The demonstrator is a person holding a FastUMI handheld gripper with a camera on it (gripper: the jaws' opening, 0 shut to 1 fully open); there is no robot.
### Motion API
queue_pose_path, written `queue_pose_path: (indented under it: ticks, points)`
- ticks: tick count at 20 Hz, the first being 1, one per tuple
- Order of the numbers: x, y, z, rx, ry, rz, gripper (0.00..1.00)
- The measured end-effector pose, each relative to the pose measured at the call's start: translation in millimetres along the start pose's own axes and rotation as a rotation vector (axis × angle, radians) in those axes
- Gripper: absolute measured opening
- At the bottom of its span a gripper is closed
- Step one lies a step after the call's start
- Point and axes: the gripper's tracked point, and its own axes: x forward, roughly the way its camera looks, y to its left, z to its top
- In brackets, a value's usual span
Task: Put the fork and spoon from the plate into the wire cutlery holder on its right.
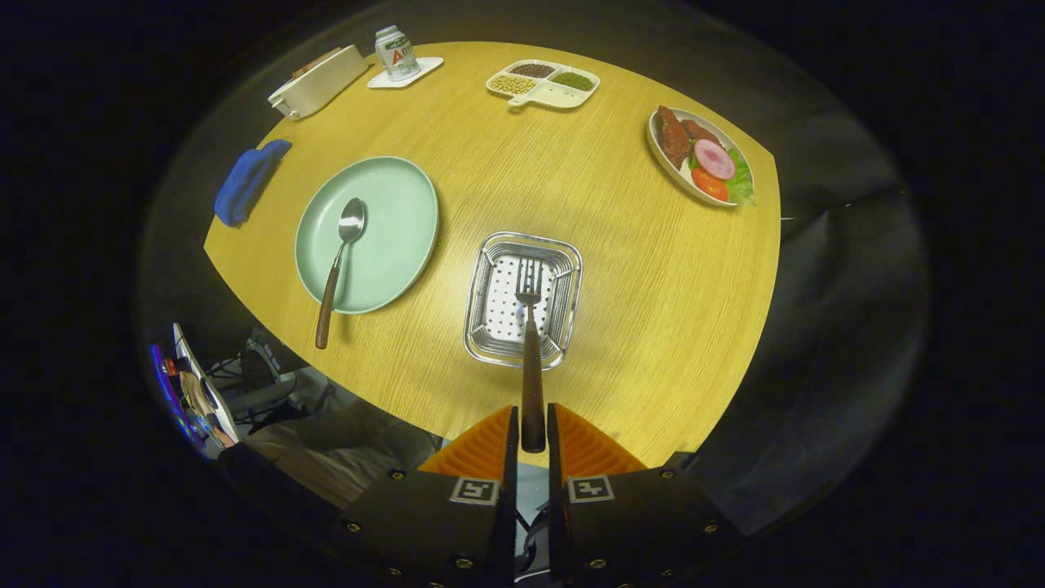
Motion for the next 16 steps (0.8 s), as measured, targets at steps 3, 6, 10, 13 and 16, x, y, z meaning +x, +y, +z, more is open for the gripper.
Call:
queue_pose_path:
  ticks: [3, 6, 10, 13, 16]
  points:
    - [-15, -5, 7, 0.044, -0.073, -0.006, 0.18]
    - [-34, -1, 6, 0.081, -0.135, 0.012, 0.21]
    - [-55, 37, 5, 0.135, -0.197, 0.135, 0.21]
    - [-59, 77, 6, 0.146, -0.205, 0.247, 0.22]
    - [-48, 107, 6, 0.111, -0.185, 0.268, 0.23]
